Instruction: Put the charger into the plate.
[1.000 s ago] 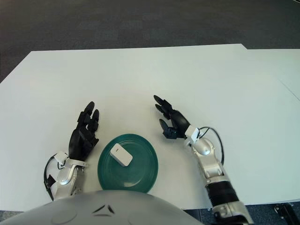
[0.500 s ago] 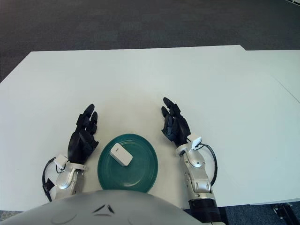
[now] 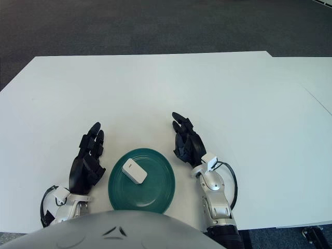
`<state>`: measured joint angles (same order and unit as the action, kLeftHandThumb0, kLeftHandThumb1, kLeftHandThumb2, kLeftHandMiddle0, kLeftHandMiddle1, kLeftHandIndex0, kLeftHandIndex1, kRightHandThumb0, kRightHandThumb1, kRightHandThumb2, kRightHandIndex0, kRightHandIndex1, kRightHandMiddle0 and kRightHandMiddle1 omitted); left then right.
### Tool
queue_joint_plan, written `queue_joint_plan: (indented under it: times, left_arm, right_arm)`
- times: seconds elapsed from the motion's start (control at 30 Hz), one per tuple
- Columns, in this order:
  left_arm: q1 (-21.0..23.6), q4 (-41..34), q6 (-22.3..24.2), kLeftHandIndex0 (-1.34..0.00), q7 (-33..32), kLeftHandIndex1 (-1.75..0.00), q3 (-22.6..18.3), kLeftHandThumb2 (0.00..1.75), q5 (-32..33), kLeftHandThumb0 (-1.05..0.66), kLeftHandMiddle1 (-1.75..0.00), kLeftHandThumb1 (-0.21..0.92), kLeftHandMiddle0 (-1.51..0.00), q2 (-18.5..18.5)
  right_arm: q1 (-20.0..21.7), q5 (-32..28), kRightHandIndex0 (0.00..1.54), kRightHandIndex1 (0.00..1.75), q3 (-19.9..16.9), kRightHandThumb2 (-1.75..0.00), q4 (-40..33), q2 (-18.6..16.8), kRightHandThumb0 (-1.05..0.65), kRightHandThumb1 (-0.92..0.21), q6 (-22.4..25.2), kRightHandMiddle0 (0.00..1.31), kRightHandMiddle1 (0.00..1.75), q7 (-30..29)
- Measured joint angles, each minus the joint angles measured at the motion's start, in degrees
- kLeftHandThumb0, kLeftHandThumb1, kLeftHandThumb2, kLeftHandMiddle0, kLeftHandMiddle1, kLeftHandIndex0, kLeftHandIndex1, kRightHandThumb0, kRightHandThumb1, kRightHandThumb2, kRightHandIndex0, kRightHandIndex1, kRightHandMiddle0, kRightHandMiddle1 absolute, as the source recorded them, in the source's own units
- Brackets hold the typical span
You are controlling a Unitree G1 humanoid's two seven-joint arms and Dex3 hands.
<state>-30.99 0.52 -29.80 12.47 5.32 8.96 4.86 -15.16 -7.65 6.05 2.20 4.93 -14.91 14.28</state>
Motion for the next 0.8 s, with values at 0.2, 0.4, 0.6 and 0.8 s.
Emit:
queue_joint_plan:
  times: [0.2, 0.4, 0.6, 0.8]
  left_arm:
    - [-0.2, 0.0, 0.9, 0.0, 0.0, -0.35, 0.1, 1.11, 0.9, -1.05, 0.0, 0.92, -0.08, 0.1]
    - [-0.2, 0.1, 2.0, 0.0, 0.2, -0.34, -0.2, 1.09, 2.7, -1.05, 0.0, 0.92, -0.09, 0.2]
    - [-0.2, 0.3, 3.0, 0.0, 0.6, -0.36, -0.3, 1.07, 4.4, -1.05, 0.0, 0.92, -0.09, 0.3]
    - [0.1, 0.3, 3.8, 0.0, 0.6, -0.33, -0.3, 1.07, 5.0, -1.05, 0.0, 0.92, -0.08, 0.4]
  right_arm:
    - [-0.2, -0.2, 0.15, 0.01, -0.2, -0.73, 0.5, -0.8, -1.05, -0.92, -0.5, 0.0, 0.36, 0.0]
    - [-0.1, -0.7, 0.18, 0.01, -0.7, -0.72, 1.8, -1.5, -1.05, -0.92, -2.4, 0.0, 0.45, 0.5]
    - [1.0, -0.4, 0.21, 0.01, -1.6, -0.75, 4.2, -1.8, -1.05, -0.92, -4.1, 0.0, 0.49, 1.0]
    - [3.1, 0.4, 0.21, 0.01, -2.5, -0.78, 6.7, -1.5, -1.05, -0.92, -5.0, 0.0, 0.47, 0.7]
